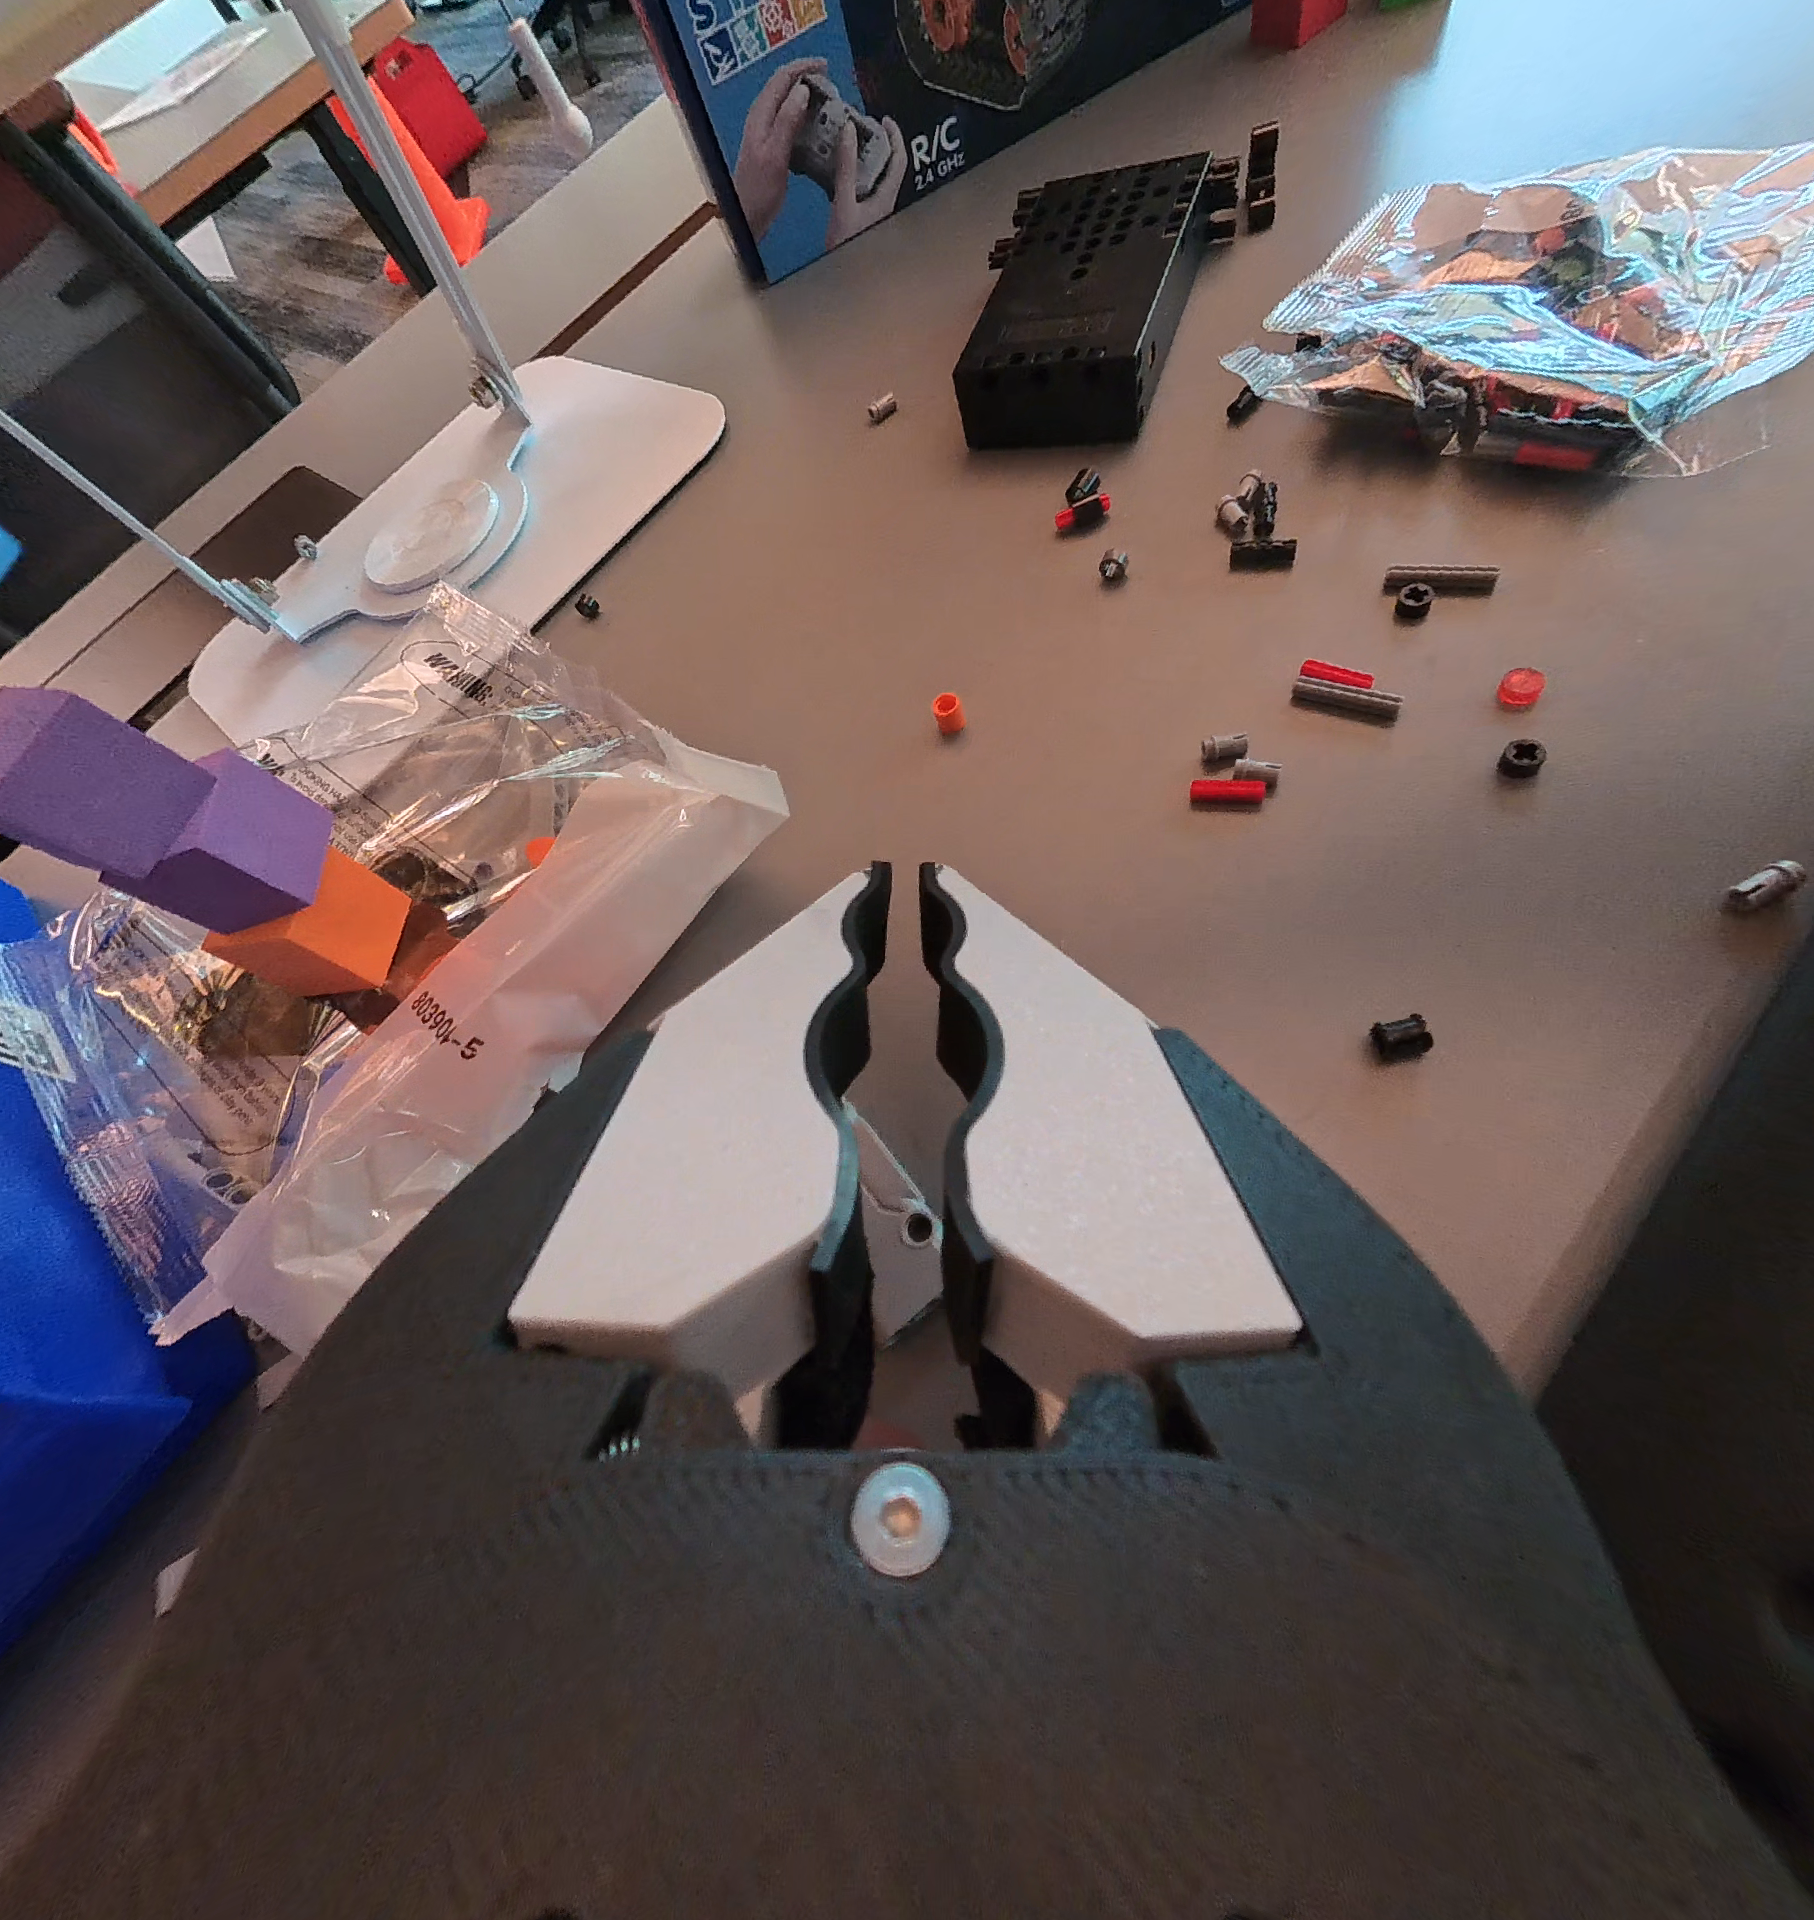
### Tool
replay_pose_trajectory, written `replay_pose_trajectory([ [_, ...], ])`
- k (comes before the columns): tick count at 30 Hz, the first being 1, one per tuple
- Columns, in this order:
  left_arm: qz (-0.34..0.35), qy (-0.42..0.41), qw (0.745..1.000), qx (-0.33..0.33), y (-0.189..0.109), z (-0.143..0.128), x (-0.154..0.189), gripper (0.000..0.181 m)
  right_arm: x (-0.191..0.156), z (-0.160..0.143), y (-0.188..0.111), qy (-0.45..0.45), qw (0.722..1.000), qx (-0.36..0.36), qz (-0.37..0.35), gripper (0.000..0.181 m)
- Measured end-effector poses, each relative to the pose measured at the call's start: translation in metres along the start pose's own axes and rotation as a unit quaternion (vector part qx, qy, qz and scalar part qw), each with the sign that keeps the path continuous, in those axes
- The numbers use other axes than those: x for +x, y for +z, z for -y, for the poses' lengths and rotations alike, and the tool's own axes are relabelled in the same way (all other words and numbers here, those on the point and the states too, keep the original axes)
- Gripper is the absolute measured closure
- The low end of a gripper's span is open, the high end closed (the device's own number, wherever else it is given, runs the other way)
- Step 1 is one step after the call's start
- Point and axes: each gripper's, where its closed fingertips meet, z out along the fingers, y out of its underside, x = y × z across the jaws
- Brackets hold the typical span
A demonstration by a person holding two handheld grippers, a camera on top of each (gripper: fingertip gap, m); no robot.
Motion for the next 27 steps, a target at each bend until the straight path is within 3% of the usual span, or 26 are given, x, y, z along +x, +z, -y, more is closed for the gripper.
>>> replay_pose_trajectory([
  [10, -0.004, 0.001, 1.0, 0.006, -0.001, 0.003, 0.002, 0.177, -0.002, 0.008, 0.023, 0.004, 0.999, -0.016, 0.047, 0.154],
  [27, -0.003, -0.001, 1.0, 0.003, -0.001, 0.002, 0.002, 0.176, -0.003, 0.011, 0.026, 0.02, 0.998, -0.003, 0.058, 0.153],
])
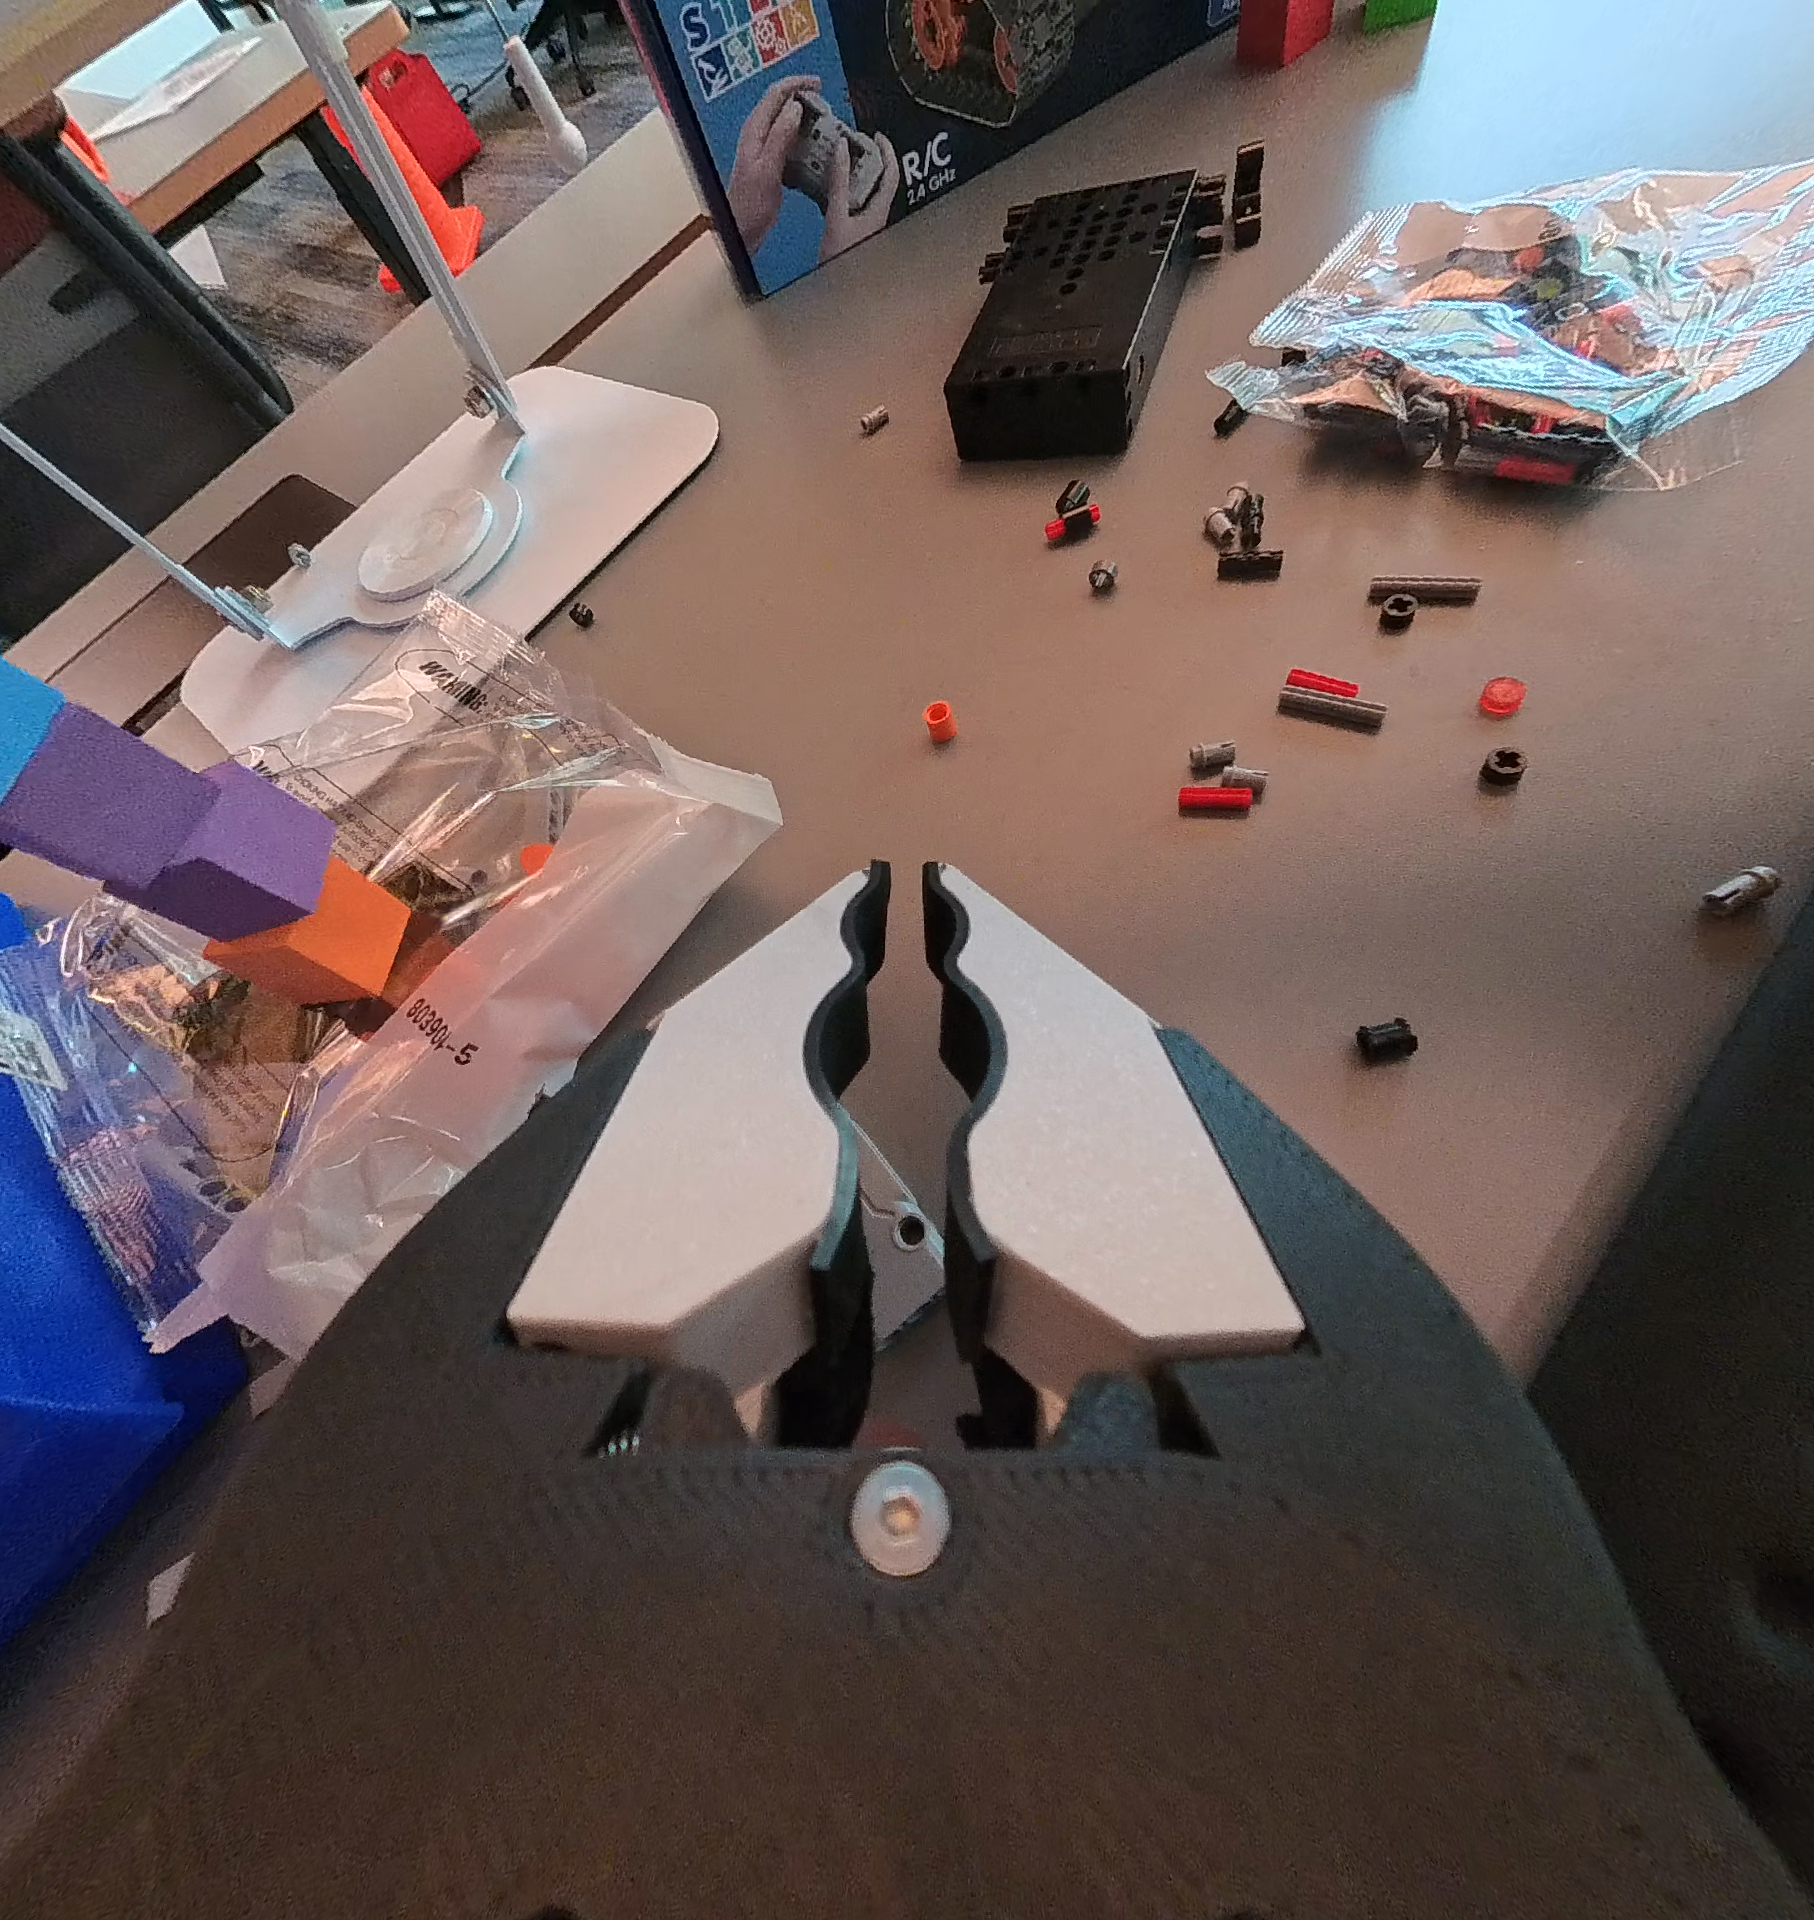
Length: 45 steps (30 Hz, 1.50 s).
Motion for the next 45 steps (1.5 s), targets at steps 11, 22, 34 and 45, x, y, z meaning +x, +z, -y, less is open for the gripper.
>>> replay_pose_trajectory([
  [11, 0.0, -0.001, 1.0, -0.001, 0.0, -0.001, 0.0, 0.176, 0.006, 0.003, -0.013, 0.006, 0.999, 0.02, -0.024, 0.138],
  [22, 0.003, -0.002, 1.0, 0.001, -0.002, -0.001, -0.002, 0.176, -0.036, -0.108, -0.121, 0.084, 0.982, 0.034, -0.168, 0.135],
  [34, 0.005, -0.005, 1.0, -0.004, 0.0, -0.003, -0.003, 0.176, -0.135, -0.412, -0.115, 0.34, 0.917, -0.111, -0.176, 0.128],
  [45, 0.006, -0.012, 1.0, -0.013, 0.004, -0.008, -0.006, 0.176, -0.136, -0.483, -0.059, 0.367, 0.902, -0.171, -0.149, 0.137],
])
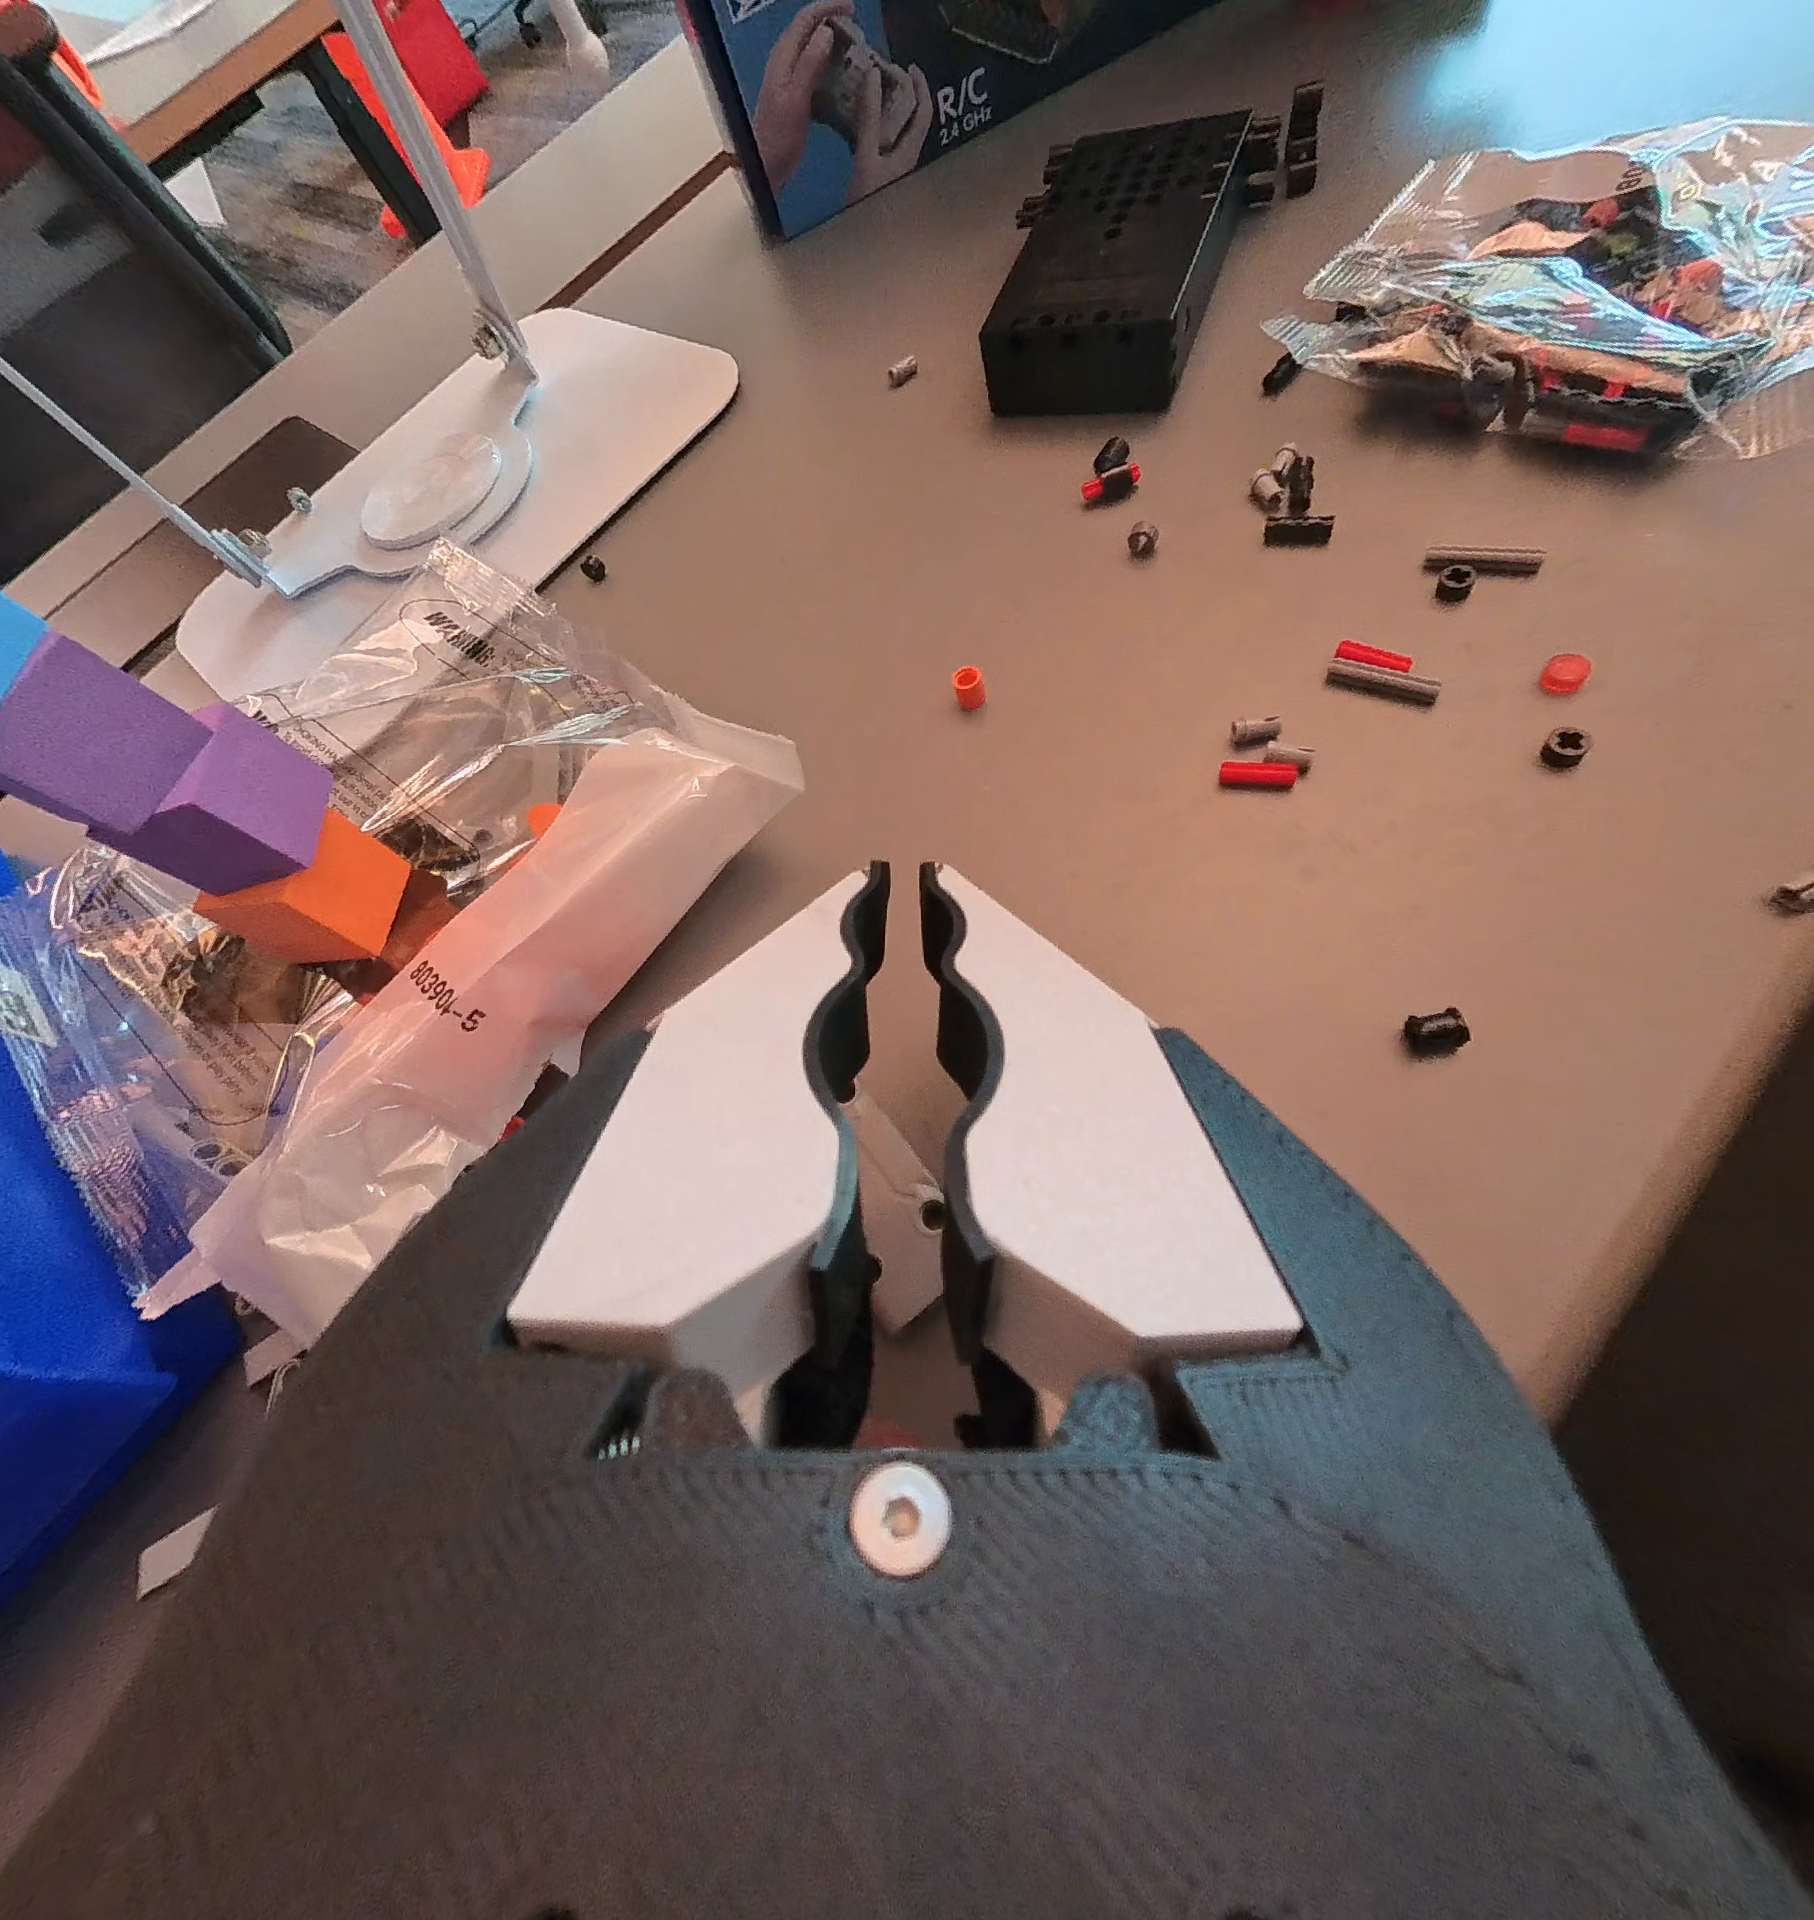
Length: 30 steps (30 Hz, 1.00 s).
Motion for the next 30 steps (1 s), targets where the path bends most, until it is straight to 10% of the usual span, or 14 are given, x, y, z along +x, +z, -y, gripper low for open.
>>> replay_pose_trajectory([
  [7, -0.001, 0.003, 1.0, -0.001, 0.001, 0.0, 0.001, 0.177, -0.015, 0.023, -0.024, -0.011, 0.999, 0.047, 0.014, 0.151],
  [19, 0.003, -0.001, 1.0, 0.009, -0.002, 0.003, -0.002, 0.177, -0.152, 0.307, -0.179, -0.273, 0.925, 0.263, 0.029, 0.152],
  [30, -0.002, 0.004, 1.0, 0.015, -0.004, 0.006, 0.001, 0.177, -0.203, 0.427, -0.17, -0.348, 0.907, 0.224, 0.078, 0.151],
])
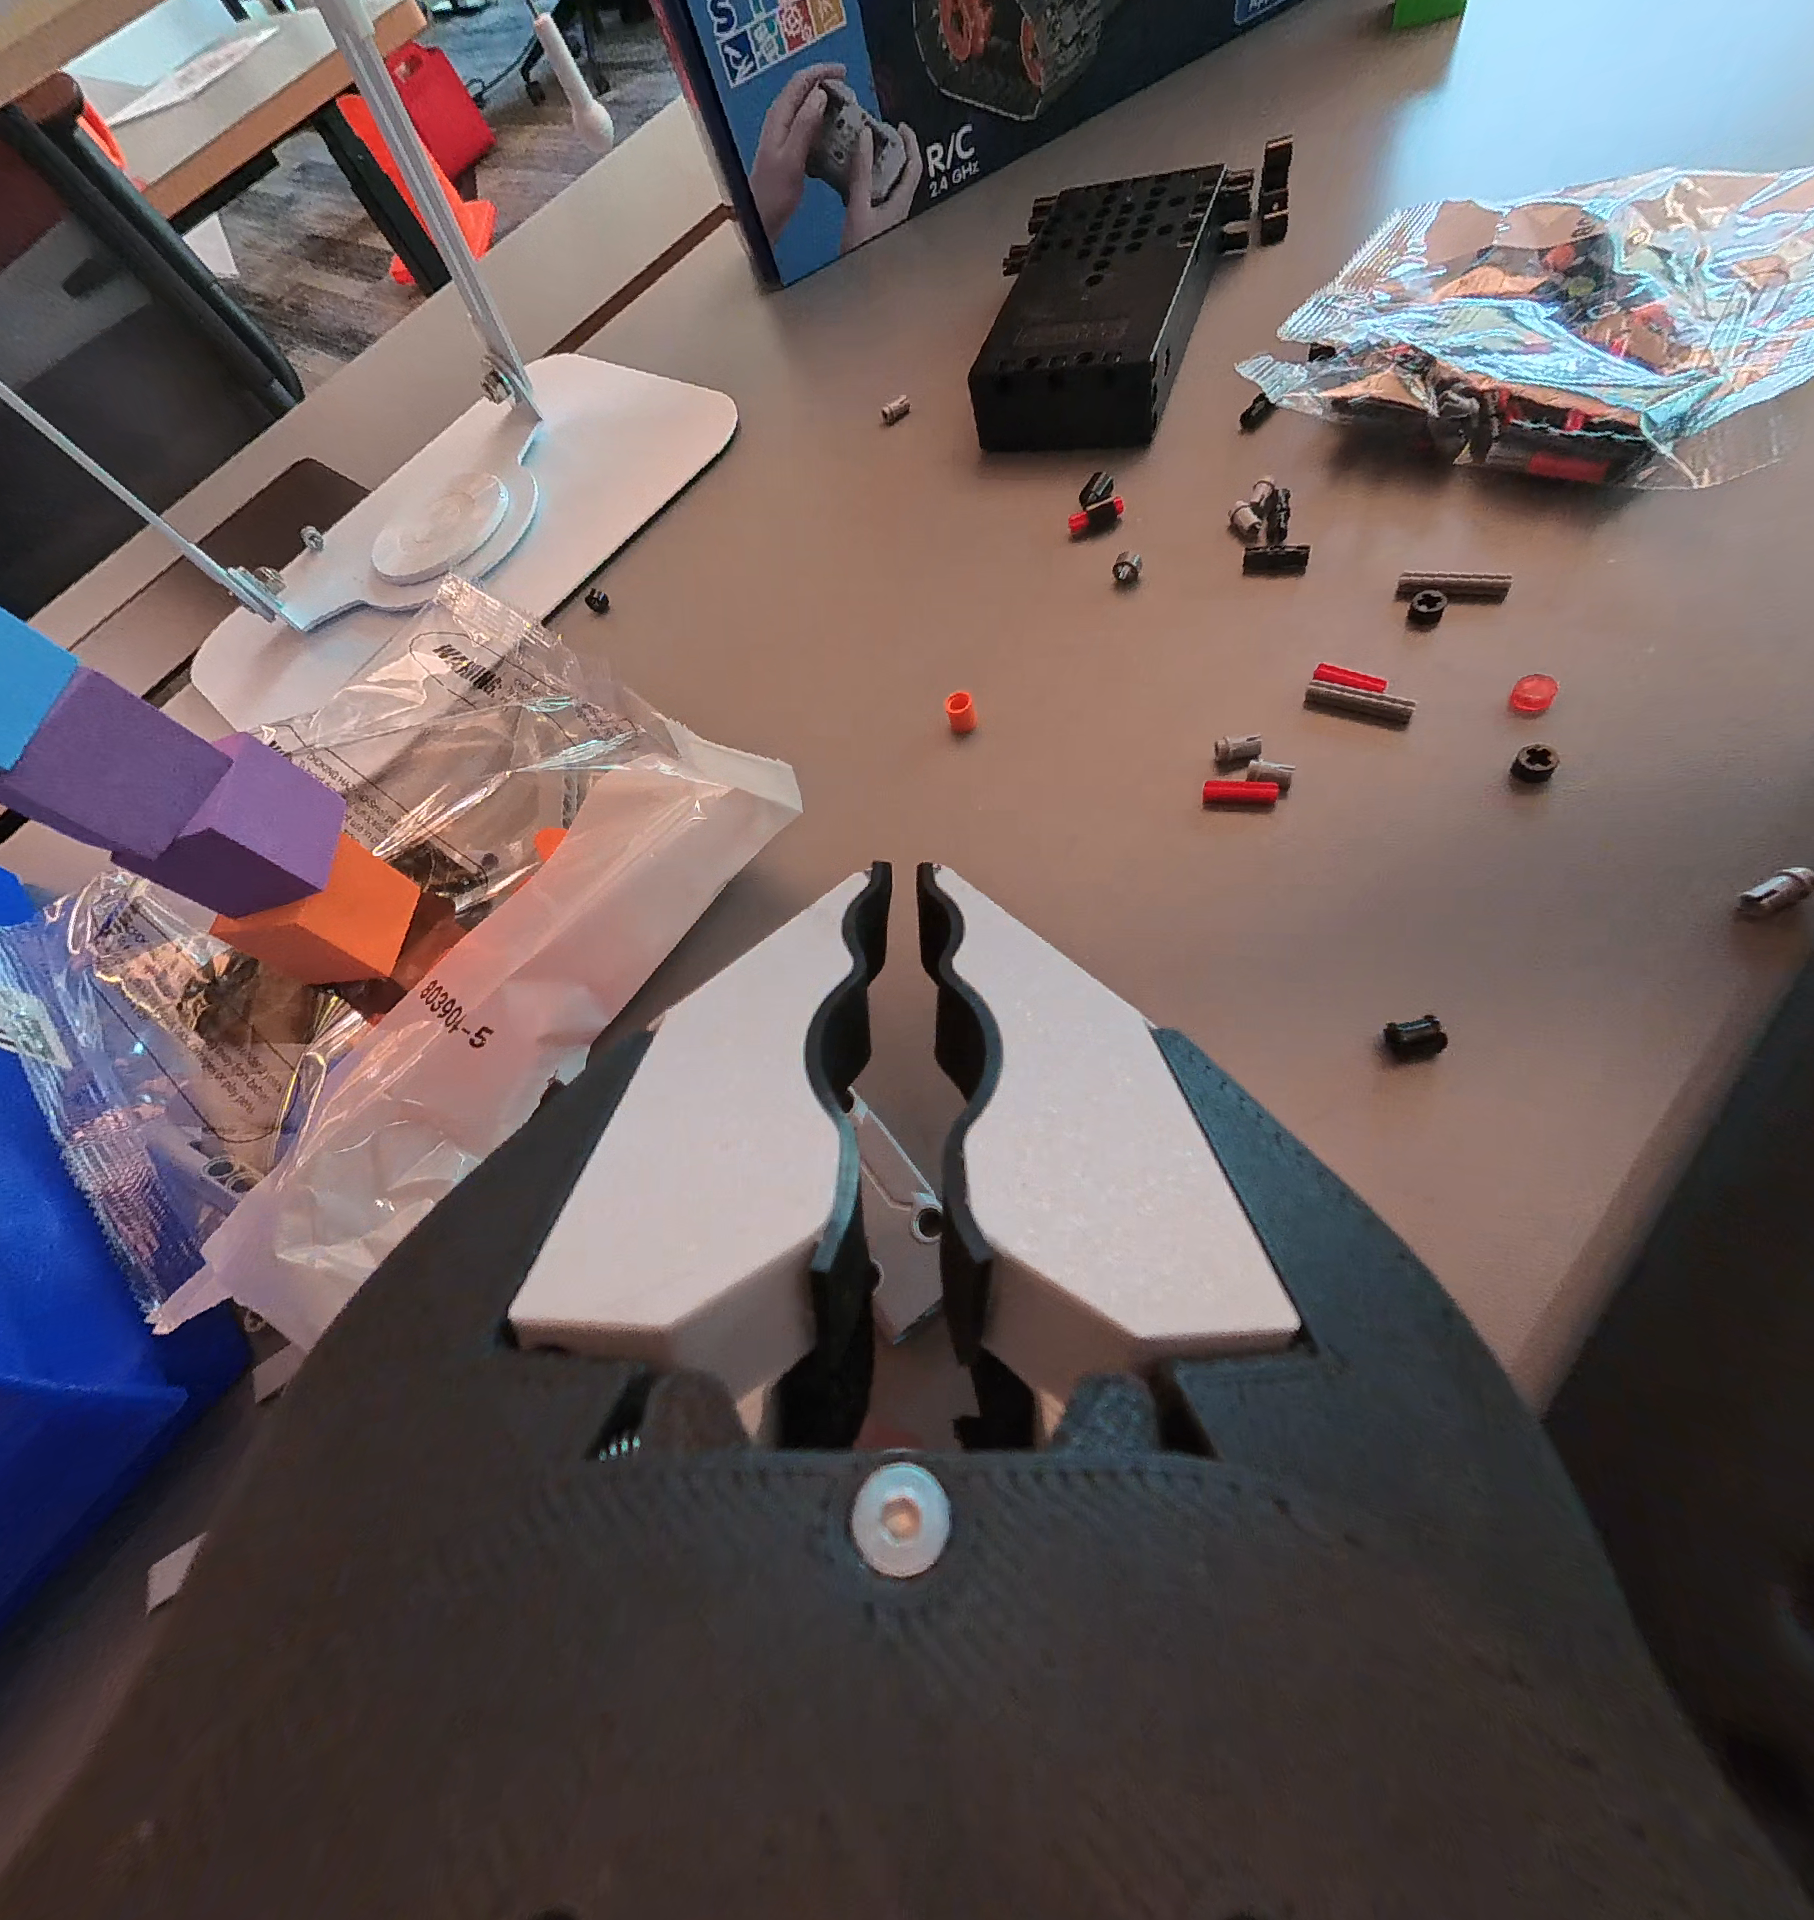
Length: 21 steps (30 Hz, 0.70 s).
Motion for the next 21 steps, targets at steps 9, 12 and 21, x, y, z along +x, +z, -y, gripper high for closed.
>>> replay_pose_trajectory([
  [9, -0.005, 0.005, 1.0, 0.001, 0.0, 0.002, 0.003, 0.177, -0.001, 0.0, 0.026, -0.017, 0.999, -0.047, 0.013, 0.151],
  [12, -0.005, 0.004, 1.0, 0.003, -0.001, 0.002, 0.003, 0.177, 0.0, -0.003, 0.03, -0.012, 0.998, -0.058, 0.021, 0.15],
  [21, -0.006, 0.004, 1.0, 0.002, 0.0, 0.002, 0.003, 0.177, 0.001, 0.0, 0.031, -0.008, 0.998, -0.057, 0.025, 0.148],
])
